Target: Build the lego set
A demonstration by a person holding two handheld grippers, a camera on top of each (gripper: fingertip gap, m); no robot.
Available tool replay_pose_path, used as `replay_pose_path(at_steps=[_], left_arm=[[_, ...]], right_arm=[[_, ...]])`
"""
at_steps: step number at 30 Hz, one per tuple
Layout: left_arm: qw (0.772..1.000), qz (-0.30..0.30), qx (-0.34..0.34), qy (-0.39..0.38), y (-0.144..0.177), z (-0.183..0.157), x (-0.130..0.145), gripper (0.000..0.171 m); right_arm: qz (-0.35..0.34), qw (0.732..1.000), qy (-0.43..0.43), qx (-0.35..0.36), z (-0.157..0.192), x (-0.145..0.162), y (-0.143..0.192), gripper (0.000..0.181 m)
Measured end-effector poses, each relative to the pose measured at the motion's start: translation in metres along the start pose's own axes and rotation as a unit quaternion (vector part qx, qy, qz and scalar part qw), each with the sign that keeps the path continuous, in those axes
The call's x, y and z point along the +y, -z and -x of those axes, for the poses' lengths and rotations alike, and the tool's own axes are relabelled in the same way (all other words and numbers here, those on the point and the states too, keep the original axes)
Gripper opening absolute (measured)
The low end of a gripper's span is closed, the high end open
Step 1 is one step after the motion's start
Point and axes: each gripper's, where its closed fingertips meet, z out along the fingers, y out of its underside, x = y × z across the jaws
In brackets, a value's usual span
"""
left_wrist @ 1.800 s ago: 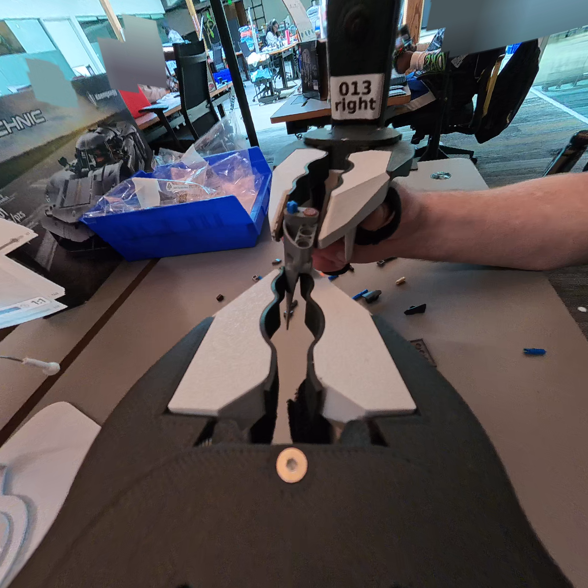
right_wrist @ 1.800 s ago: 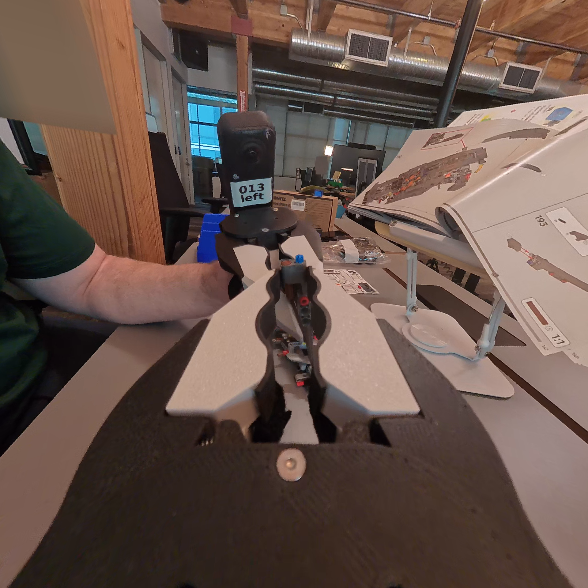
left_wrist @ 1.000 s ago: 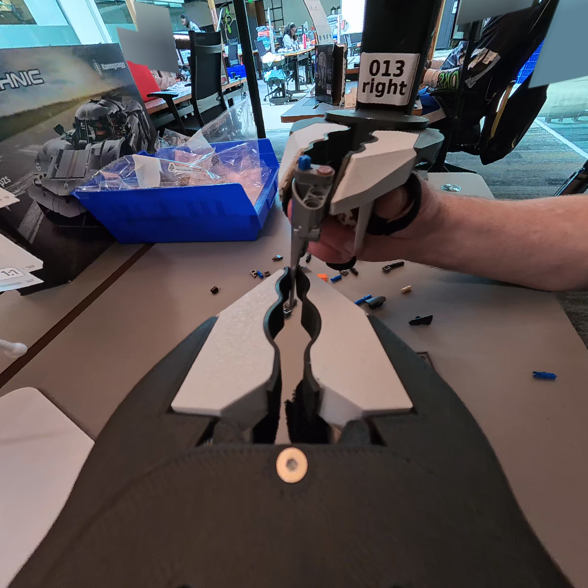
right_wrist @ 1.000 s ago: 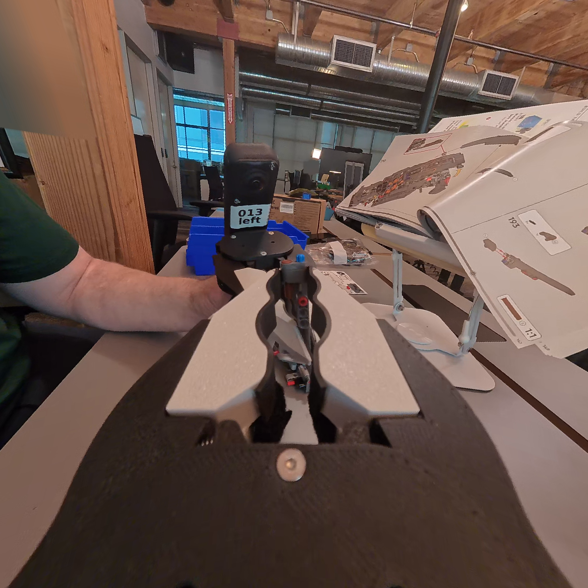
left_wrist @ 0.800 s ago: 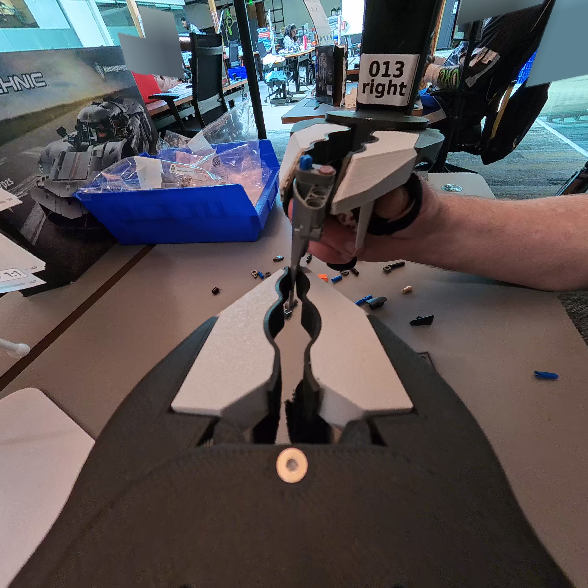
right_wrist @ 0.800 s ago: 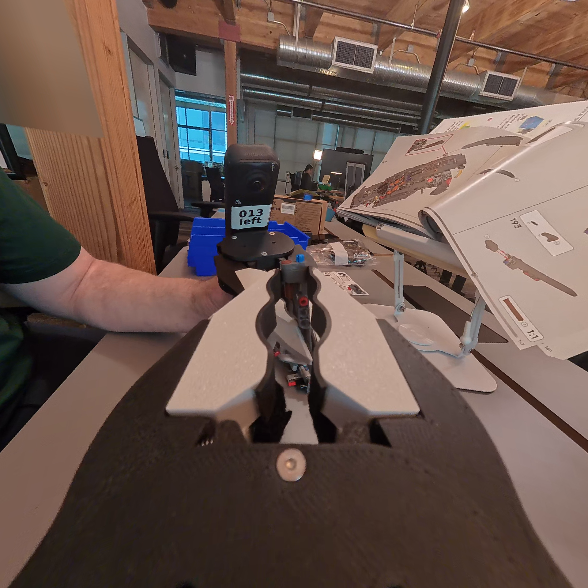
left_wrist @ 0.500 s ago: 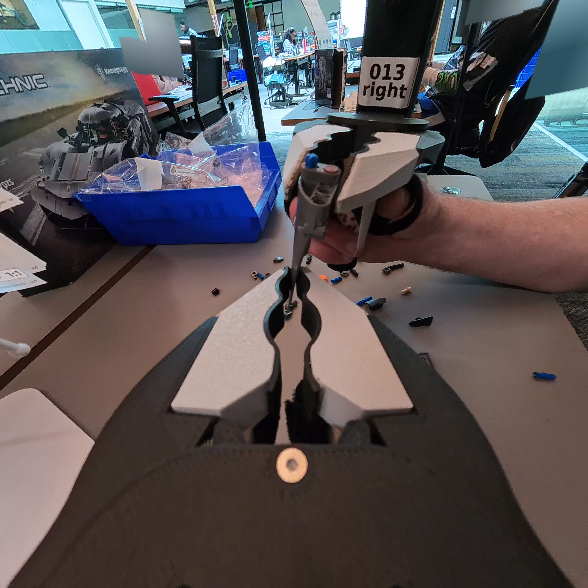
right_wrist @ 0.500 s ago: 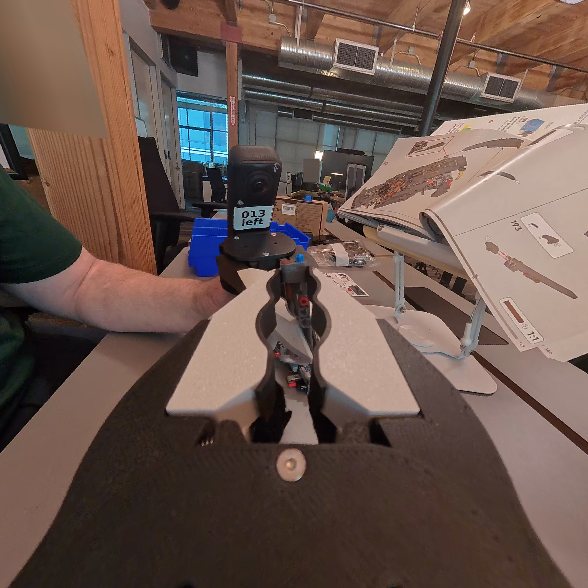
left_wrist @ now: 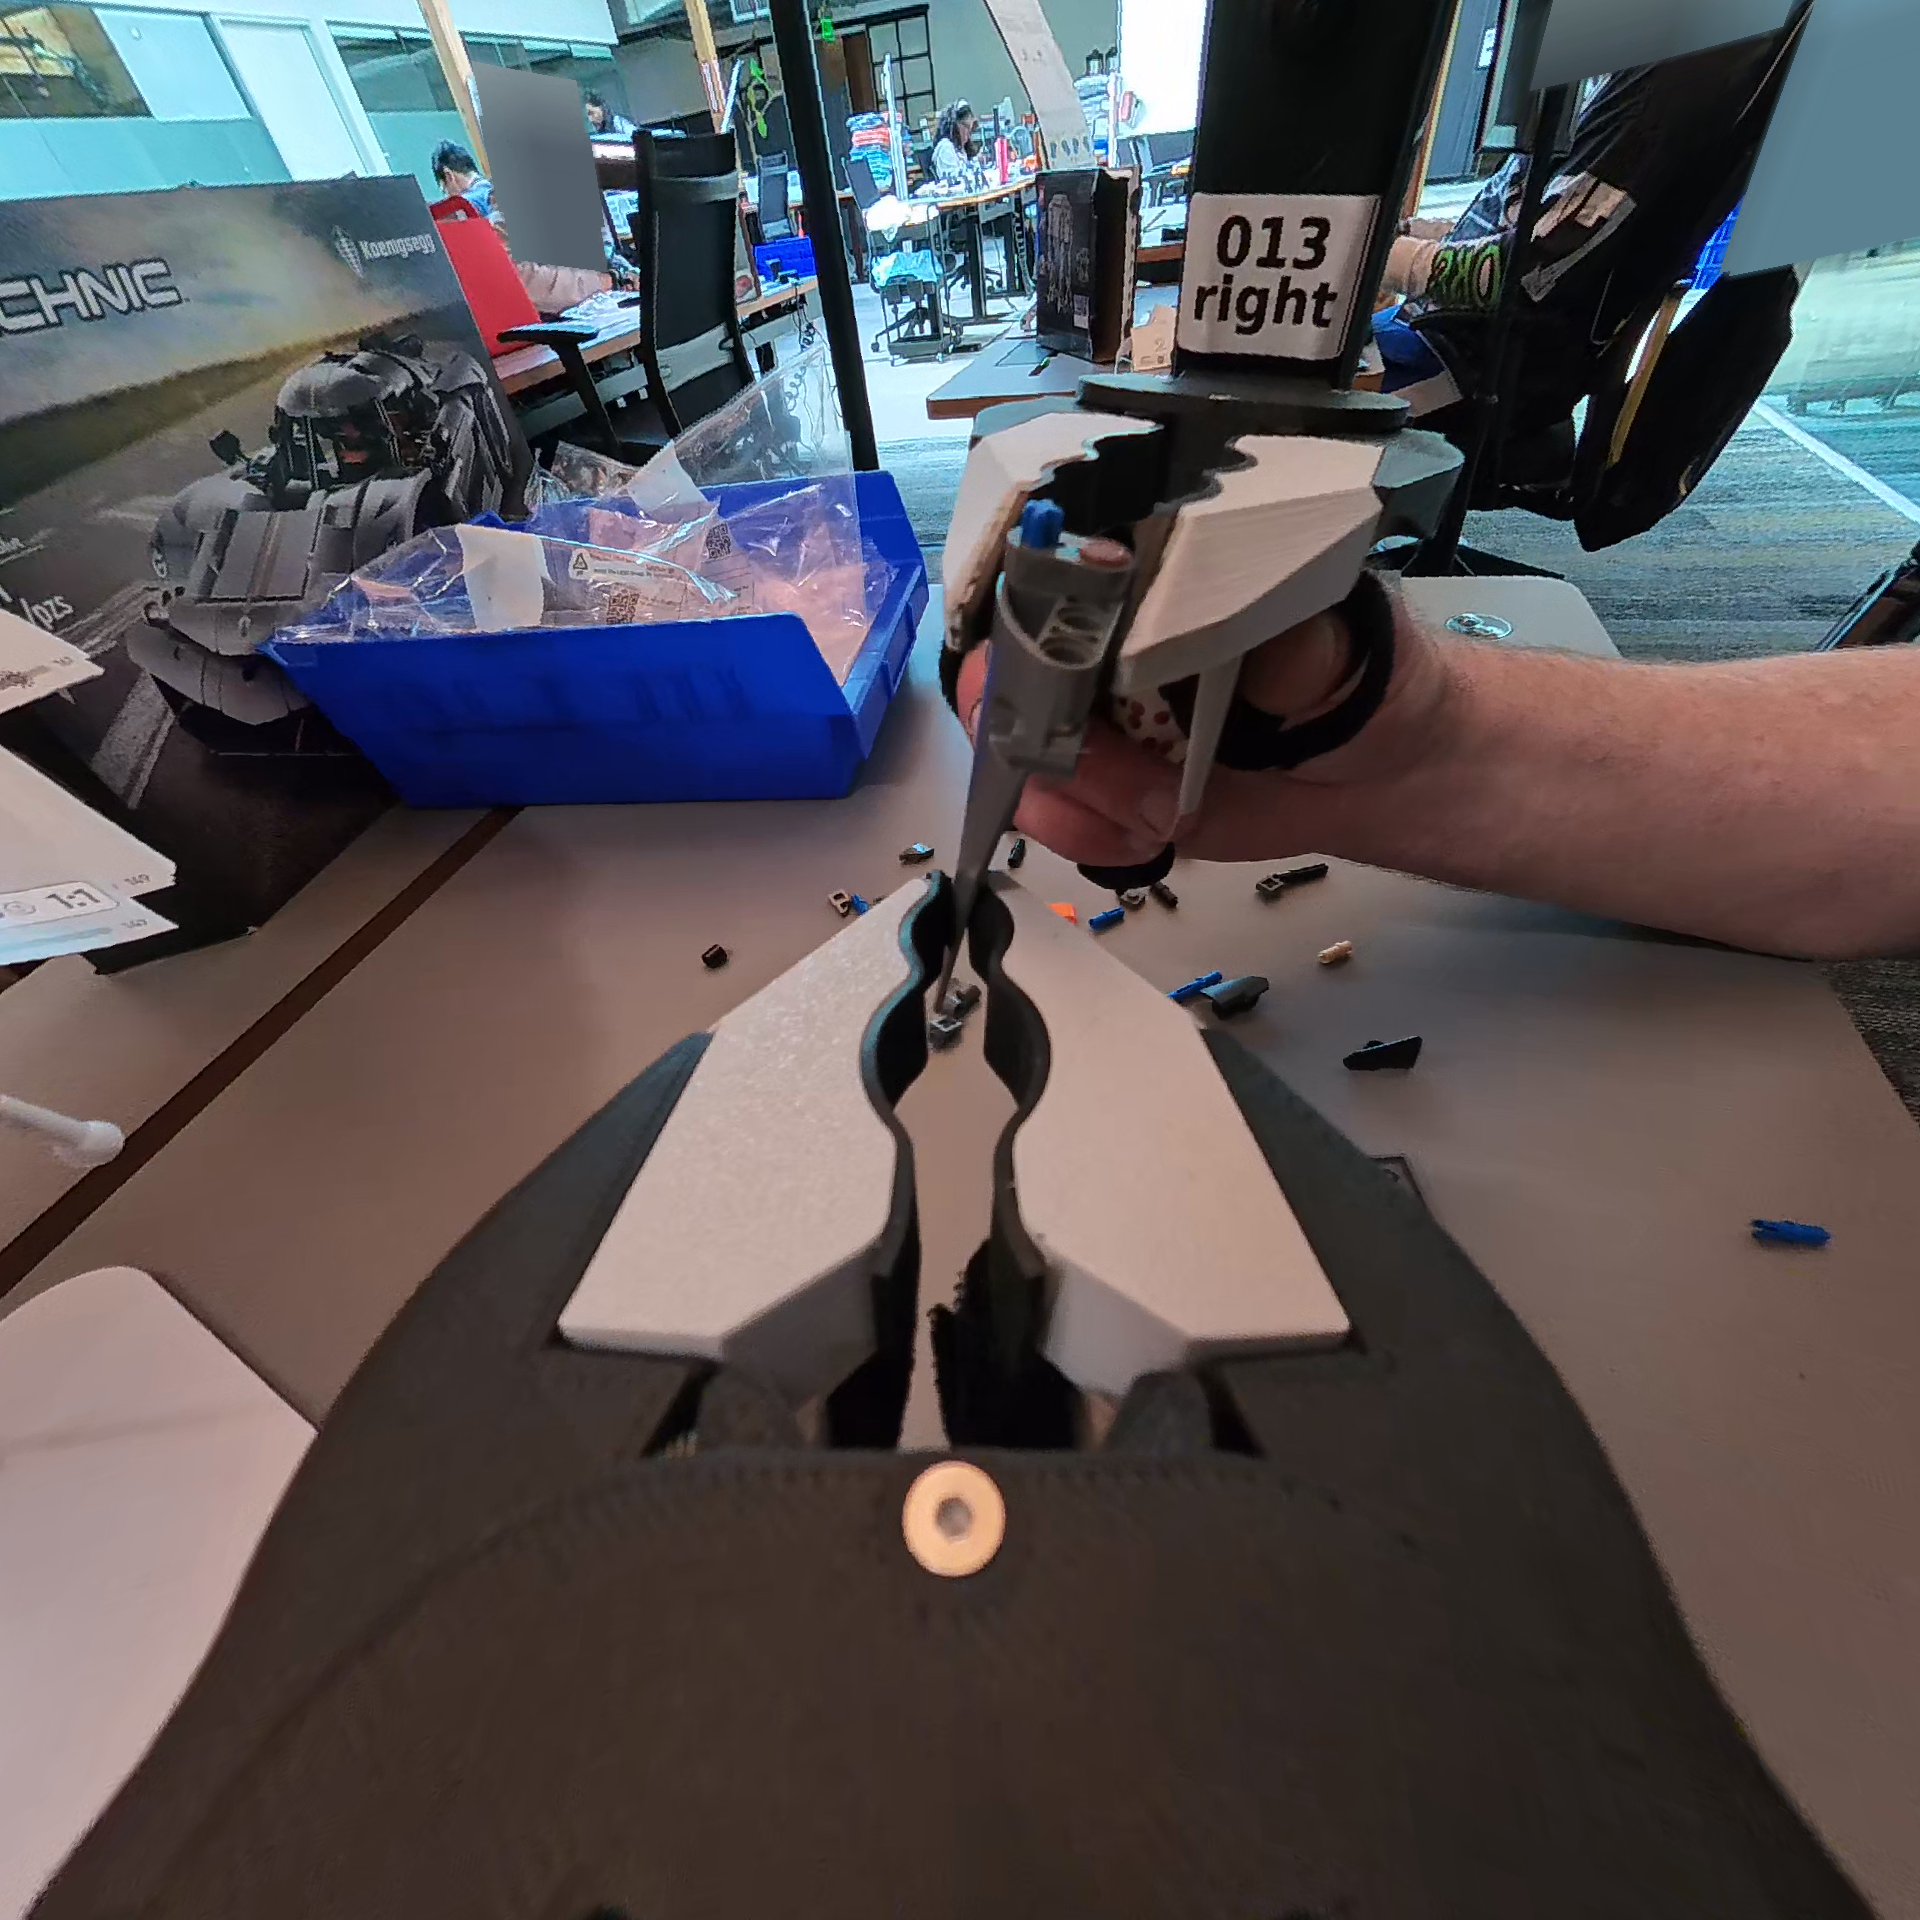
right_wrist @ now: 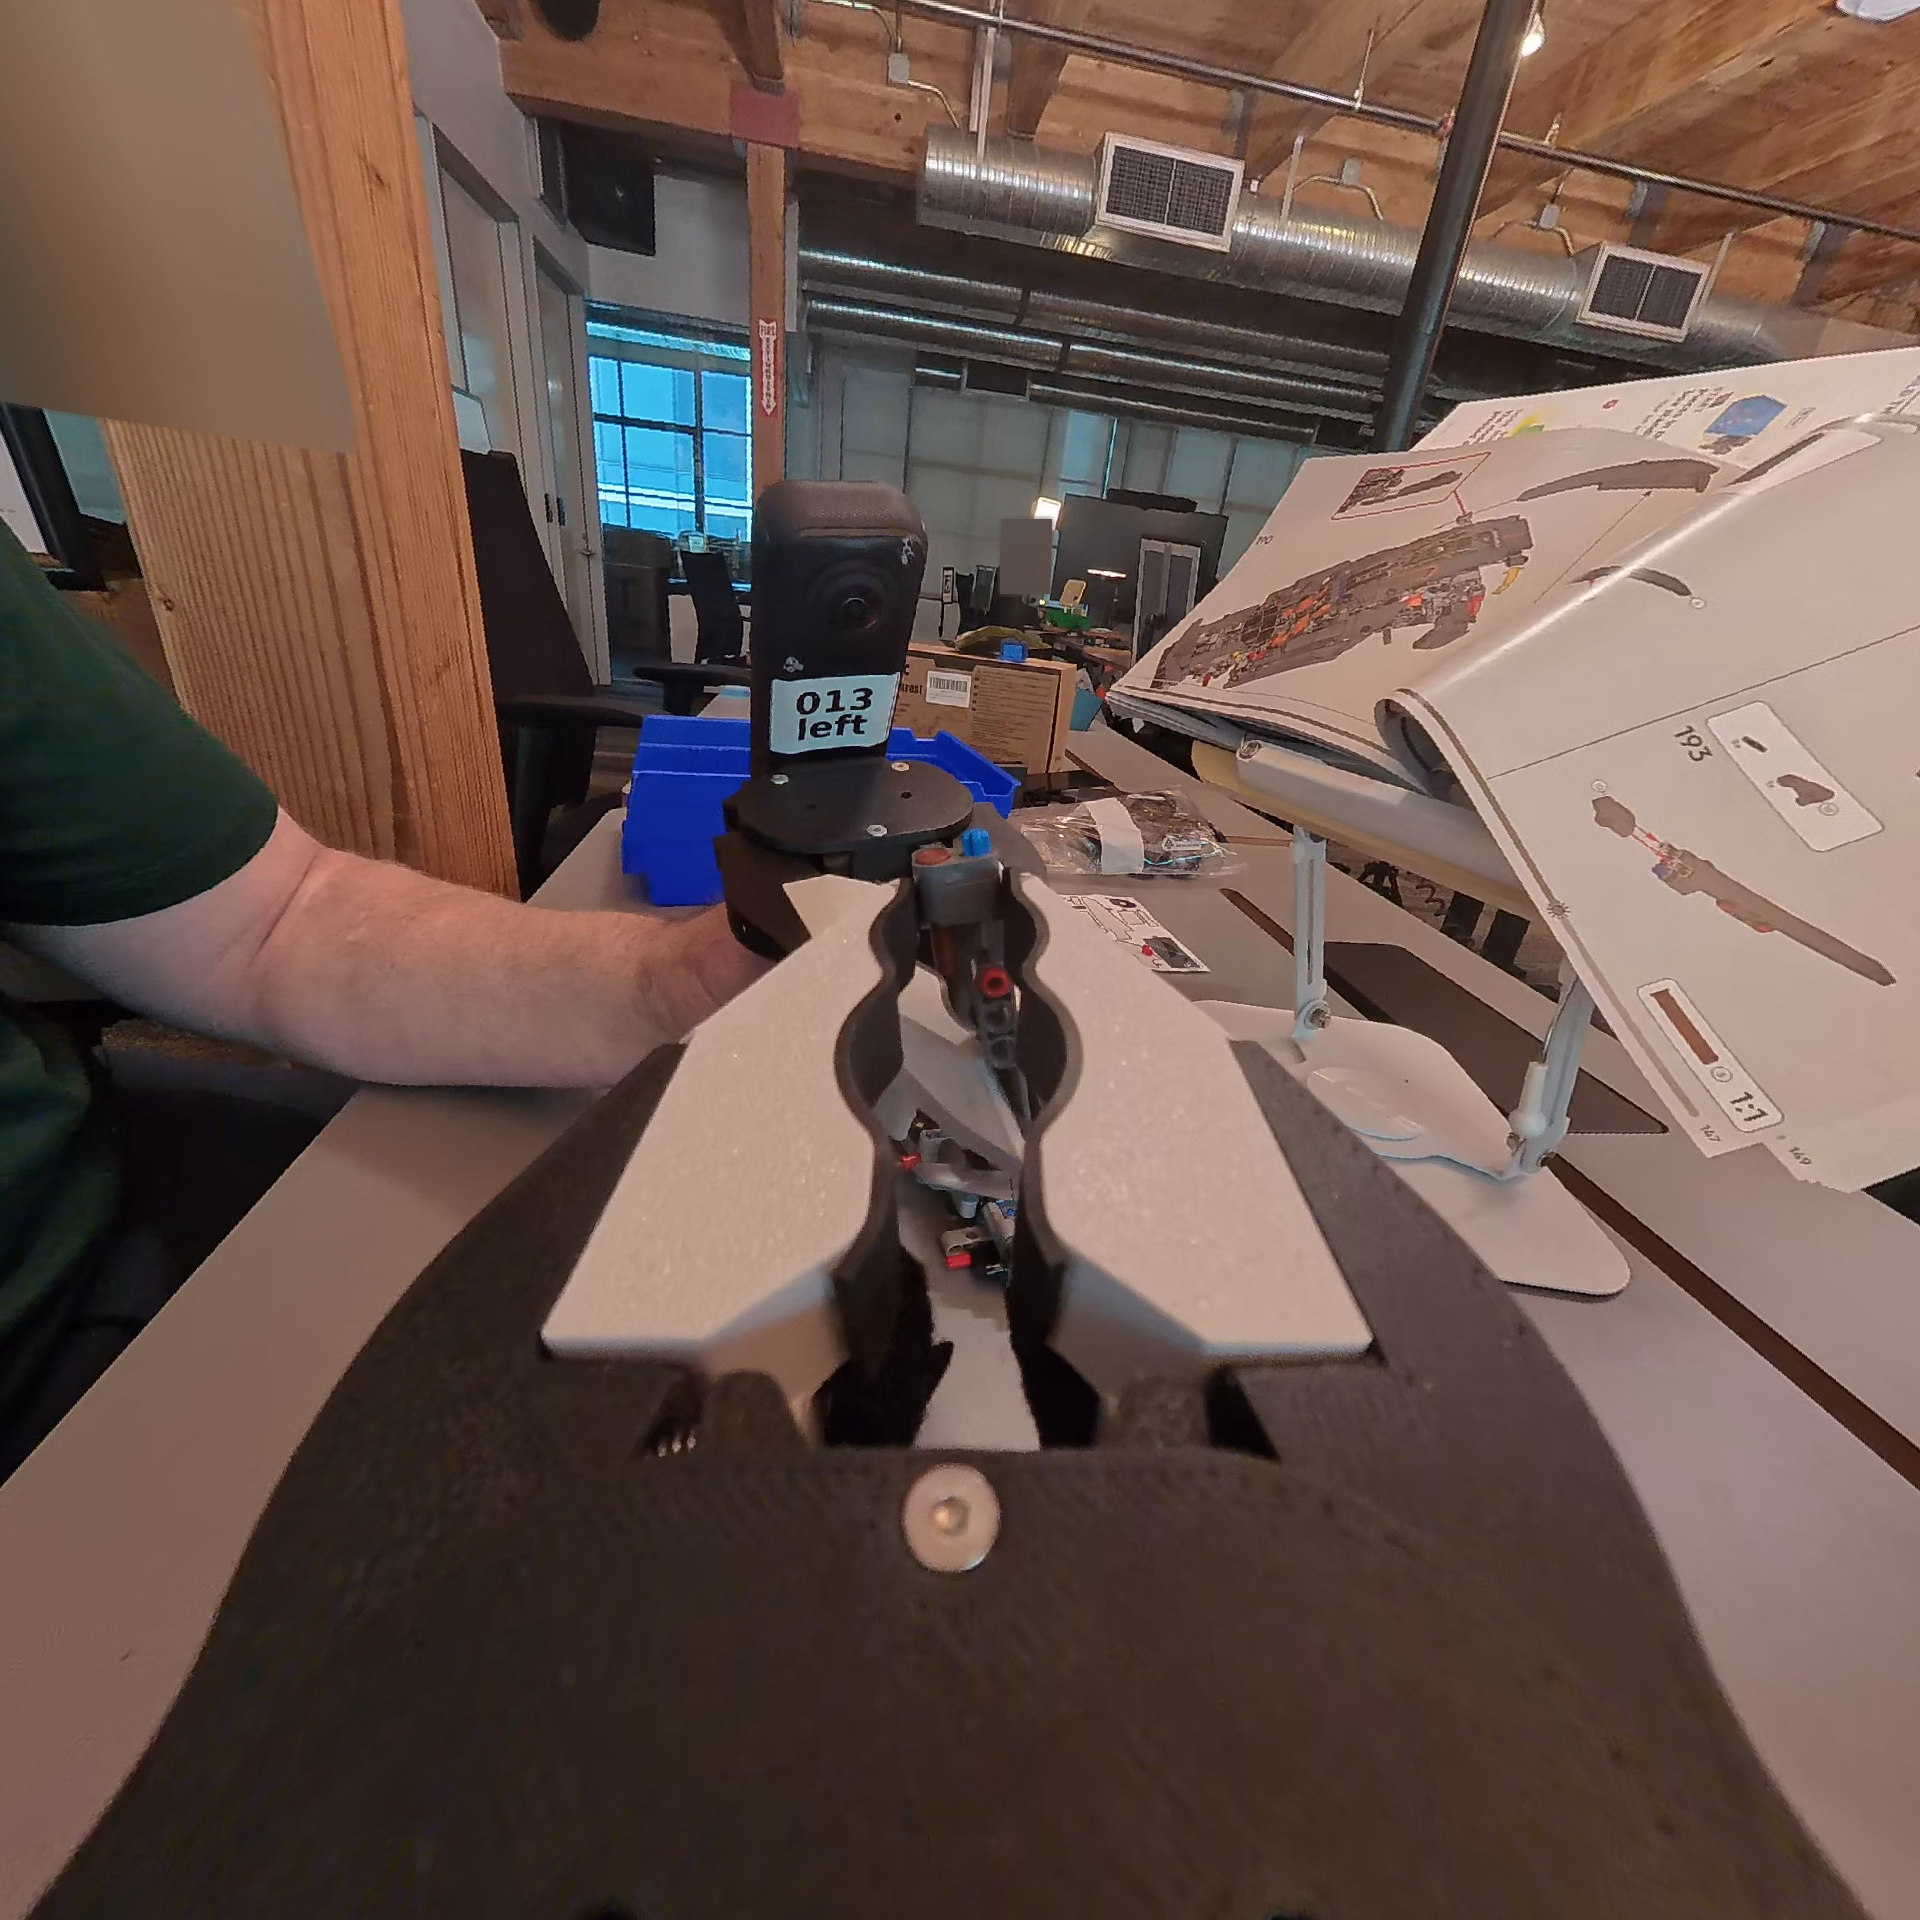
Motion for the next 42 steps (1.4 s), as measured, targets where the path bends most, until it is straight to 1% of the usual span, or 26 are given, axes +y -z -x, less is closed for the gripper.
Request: replay_pose_path(at_steps=[25, 26, 28, 29, 31, 33, 34, 36, 39, 42], left_arm=[[1.000, -0.002, -0.001, -0.006, 0.002, 0.001, -0.001, 0.001], [1.000, -0.004, 0.002, -0.010, 0.002, -0.001, -0.002, 0.002], [1.000, -0.022, 0.010, -0.019, 0.003, -0.006, -0.010, 0.016], [0.999, -0.025, 0.021, -0.021, 0.003, -0.011, -0.013, 0.019], [0.999, -0.020, 0.022, -0.032, 0.001, -0.014, -0.013, 0.016], [0.999, -0.006, 0.024, -0.035, -0.002, -0.017, -0.009, 0.009], [0.999, -0.004, 0.029, -0.027, -0.002, -0.017, -0.008, 0.005], [0.998, -0.020, 0.053, 0.010, 0.000, -0.018, -0.010, 0.003], [0.994, -0.060, 0.069, 0.054, 0.007, -0.013, -0.019, 0.003], [0.986, -0.107, 0.086, 0.100, 0.018, -0.006, -0.032, 0.003]], right_arm=[[-0.004, 1.000, 0.002, -0.002, 0.001, -0.001, 0.001, 0.013], [-0.006, 1.000, 0.001, -0.002, 0.001, -0.002, 0.001, 0.013], [-0.013, 1.000, -0.005, -0.005, 0.002, -0.005, 0.002, 0.013], [-0.015, 1.000, -0.007, -0.006, 0.002, -0.005, 0.002, 0.014], [-0.013, 1.000, -0.011, -0.008, 0.002, -0.004, 0.001, 0.013], [-0.007, 1.000, -0.017, -0.011, 0.003, 0.000, -0.001, 0.013], [-0.004, 1.000, -0.020, -0.012, 0.003, 0.002, -0.003, 0.013], [-0.008, 0.999, -0.033, -0.011, 0.003, 0.002, -0.006, 0.013], [0.000, 0.999, -0.037, 0.002, -0.002, 0.004, -0.005, 0.017], [-0.006, 0.999, -0.045, 0.009, -0.008, 0.001, 0.000, 0.018]])
